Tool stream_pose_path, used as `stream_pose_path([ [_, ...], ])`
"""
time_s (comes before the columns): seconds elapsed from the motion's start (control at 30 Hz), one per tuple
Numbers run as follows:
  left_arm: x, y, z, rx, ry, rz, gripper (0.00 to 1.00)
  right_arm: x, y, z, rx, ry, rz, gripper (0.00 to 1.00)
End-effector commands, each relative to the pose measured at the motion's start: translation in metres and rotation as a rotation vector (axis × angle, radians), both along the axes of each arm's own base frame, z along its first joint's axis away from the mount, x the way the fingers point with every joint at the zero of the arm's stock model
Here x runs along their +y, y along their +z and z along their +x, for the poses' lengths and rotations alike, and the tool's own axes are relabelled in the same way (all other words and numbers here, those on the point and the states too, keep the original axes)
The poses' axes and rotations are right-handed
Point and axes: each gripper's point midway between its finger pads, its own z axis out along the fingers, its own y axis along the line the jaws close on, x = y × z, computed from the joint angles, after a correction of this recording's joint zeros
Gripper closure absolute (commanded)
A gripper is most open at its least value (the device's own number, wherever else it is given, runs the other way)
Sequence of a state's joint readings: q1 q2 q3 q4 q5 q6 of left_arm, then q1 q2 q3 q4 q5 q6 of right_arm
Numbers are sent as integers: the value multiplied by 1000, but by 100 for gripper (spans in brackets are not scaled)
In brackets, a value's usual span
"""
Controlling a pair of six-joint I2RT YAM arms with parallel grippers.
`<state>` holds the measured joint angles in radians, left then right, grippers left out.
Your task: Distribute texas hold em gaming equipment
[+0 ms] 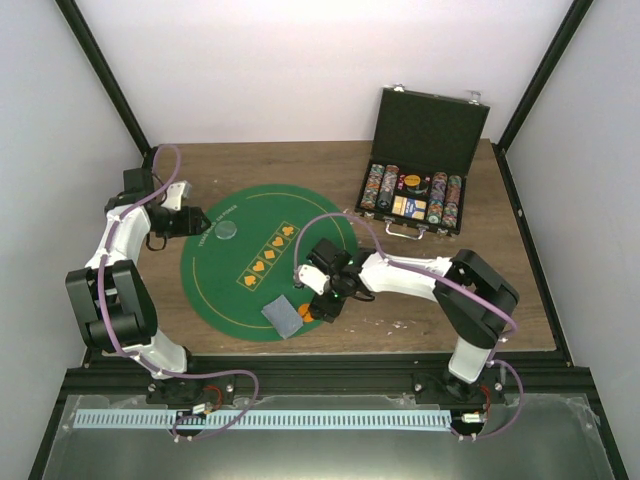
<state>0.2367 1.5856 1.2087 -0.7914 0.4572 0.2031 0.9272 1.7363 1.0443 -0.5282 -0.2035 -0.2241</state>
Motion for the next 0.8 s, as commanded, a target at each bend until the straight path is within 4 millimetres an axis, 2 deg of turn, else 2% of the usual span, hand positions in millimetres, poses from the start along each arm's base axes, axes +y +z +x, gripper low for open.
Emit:
stream_pose_path([
  [0.0, -3, 2, -3, -16, -19, -4, 31, 1, -9, 2, -19, 17, -16, 29],
  [0.17, -3, 1, -3, -14, -19, -2, 31, -7, -25, 11, -54, 0, -83, 38],
  [0.27, -2, 2, -3, -18, -18, 0, 32, -12, -30, 14, -70, -13, -117, 40],
  [0.43, -2, 3, -1, -24, -16, 3, 32, -22, -29, 25, -127, -52, -144, 50],
  [0.67, -2, 4, -1, -24, -16, 4, 32, -34, -20, 56, -136, -153, -127, 55],
  [0.77, -1, 4, -1, -24, -15, 5, 32, -34, -16, 80, -159, -193, -109, 55],
])
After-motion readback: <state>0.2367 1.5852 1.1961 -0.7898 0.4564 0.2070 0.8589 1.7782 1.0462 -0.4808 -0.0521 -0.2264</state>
